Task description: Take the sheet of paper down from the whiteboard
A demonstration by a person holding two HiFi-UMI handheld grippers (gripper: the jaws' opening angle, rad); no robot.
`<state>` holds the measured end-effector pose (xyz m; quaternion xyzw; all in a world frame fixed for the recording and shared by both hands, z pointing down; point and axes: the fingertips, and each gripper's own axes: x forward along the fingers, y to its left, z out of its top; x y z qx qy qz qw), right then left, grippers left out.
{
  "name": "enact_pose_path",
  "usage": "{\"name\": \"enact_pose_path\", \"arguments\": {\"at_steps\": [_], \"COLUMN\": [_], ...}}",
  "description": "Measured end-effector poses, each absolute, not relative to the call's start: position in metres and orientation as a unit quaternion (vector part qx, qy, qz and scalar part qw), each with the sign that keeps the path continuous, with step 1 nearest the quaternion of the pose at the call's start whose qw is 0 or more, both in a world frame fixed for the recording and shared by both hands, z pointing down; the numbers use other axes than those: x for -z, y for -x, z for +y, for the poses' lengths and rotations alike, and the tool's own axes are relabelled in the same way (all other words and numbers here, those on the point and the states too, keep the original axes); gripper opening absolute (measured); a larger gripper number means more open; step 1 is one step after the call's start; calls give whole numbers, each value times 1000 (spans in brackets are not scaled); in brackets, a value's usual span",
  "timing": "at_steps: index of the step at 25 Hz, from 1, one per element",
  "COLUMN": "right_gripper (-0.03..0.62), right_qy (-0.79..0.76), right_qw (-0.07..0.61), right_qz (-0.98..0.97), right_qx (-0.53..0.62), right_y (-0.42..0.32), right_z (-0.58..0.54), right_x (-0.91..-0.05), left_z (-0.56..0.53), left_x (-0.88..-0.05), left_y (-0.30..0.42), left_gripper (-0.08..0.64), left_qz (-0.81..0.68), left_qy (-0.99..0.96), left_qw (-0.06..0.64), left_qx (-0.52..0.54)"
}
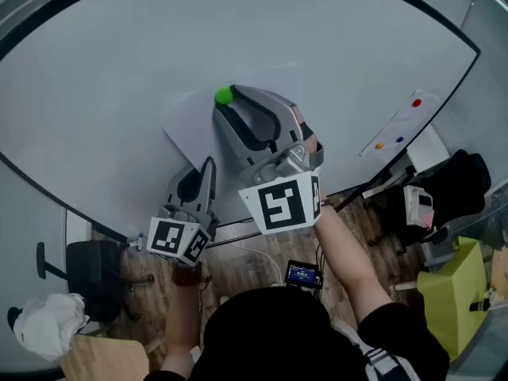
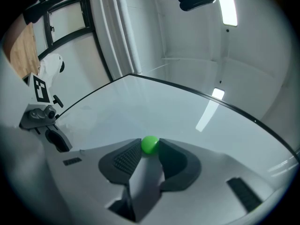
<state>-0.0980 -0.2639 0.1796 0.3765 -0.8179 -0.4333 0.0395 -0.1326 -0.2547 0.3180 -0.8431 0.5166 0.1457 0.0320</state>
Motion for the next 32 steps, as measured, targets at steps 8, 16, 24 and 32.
{"name": "enact_pose_path", "arguments": {"at_steps": [8,16,24,32], "right_gripper": [115,115,115,115], "right_qy": [-367,-366,-372,-378], "right_qw": [36,32,21,11], "right_qz": [-824,-823,-826,-830], "right_qx": [431,433,423,409], "right_y": [96,91,78,64], "right_z": [-261,-252,-244,-234], "right_x": [-185,-184,-185,-186], "left_z": [-253,-246,-231,-212], "left_x": [-318,-318,-316,-311], "left_y": [133,139,142,147], "left_gripper": [9,8,9,9], "left_qz": [516,519,517,527], "left_qy": [842,838,836,828], "left_qw": [24,21,11,12], "left_qx": [-156,-165,-182,-192]}}
